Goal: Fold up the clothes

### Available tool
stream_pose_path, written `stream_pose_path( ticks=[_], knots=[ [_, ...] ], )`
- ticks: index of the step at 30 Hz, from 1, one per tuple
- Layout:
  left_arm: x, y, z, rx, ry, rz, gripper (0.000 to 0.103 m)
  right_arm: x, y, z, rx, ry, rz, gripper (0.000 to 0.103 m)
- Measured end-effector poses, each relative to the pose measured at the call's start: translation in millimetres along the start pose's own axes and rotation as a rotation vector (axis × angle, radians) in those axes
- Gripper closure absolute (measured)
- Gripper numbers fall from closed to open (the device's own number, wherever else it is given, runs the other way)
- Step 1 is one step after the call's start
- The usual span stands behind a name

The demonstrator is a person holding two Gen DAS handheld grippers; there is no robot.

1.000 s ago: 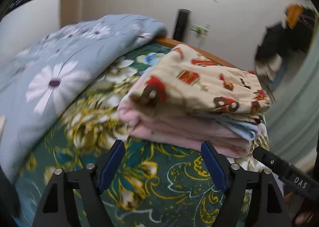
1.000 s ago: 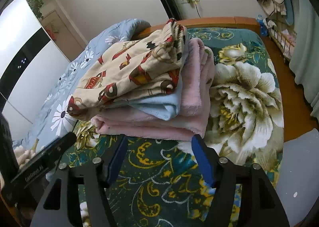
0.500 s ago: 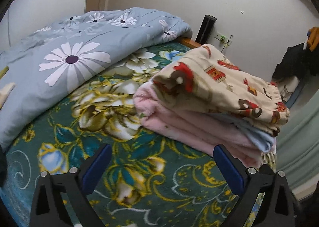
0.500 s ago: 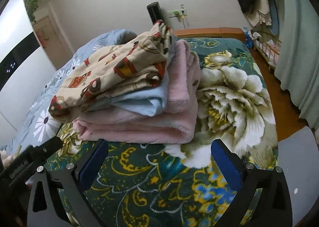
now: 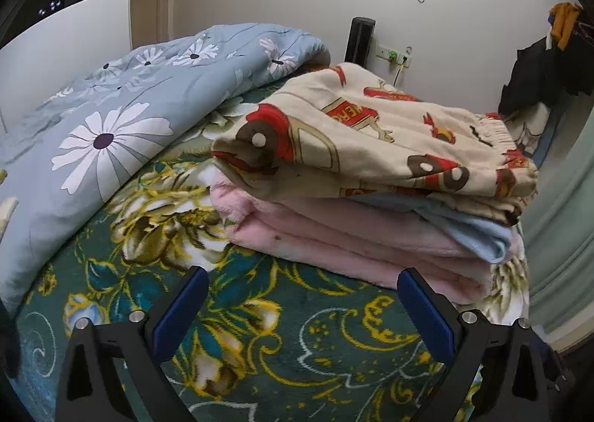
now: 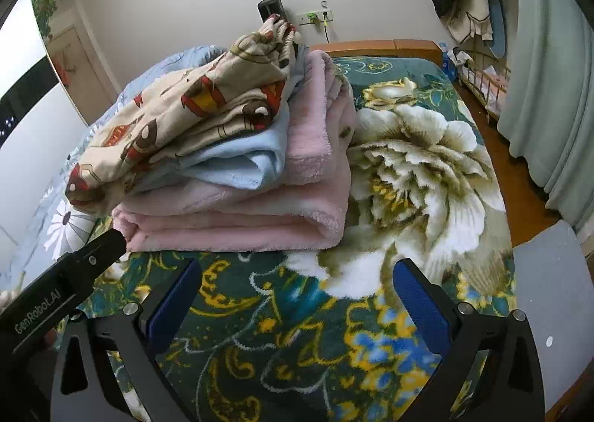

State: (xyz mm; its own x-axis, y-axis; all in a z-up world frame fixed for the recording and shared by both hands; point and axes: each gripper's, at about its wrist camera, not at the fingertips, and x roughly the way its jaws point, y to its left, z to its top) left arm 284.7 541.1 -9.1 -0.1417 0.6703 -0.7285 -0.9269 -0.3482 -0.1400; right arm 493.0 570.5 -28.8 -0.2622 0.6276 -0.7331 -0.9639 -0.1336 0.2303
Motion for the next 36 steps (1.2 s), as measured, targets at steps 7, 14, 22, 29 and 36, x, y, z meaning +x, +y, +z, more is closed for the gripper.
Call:
stream_pose_path(
  ticks=[7,14,22,29,36],
  knots=[
    [-3.0,-3.6,1.6,0.026,-0.02,0.014,0.0,0.4,6.9,6.3,-0.062,-0.012,-0.024,0.0],
    [-3.9,-1.1,3.9,0.045,-0.028,0.051,0.0,-0.4,9.8,13.4,-0.116,-0.013,-0.07,0.0],
    [4.1,8.1,2.0,0.024,0.016,0.037,0.0,7.2,1.7,19.1,-0.12,0.029,-0.094,0.0],
    [6.3,-3.3,-2.0,0.084,0.019,0.058,0.0,11.4,2.1,20.0,-0.145,0.042,-0.093,0.0],
    [6.2,-10.5,-4.5,0.145,0.012,0.096,0.0,12.2,5.0,20.4,-0.16,0.041,-0.098,0.0]
  ],
)
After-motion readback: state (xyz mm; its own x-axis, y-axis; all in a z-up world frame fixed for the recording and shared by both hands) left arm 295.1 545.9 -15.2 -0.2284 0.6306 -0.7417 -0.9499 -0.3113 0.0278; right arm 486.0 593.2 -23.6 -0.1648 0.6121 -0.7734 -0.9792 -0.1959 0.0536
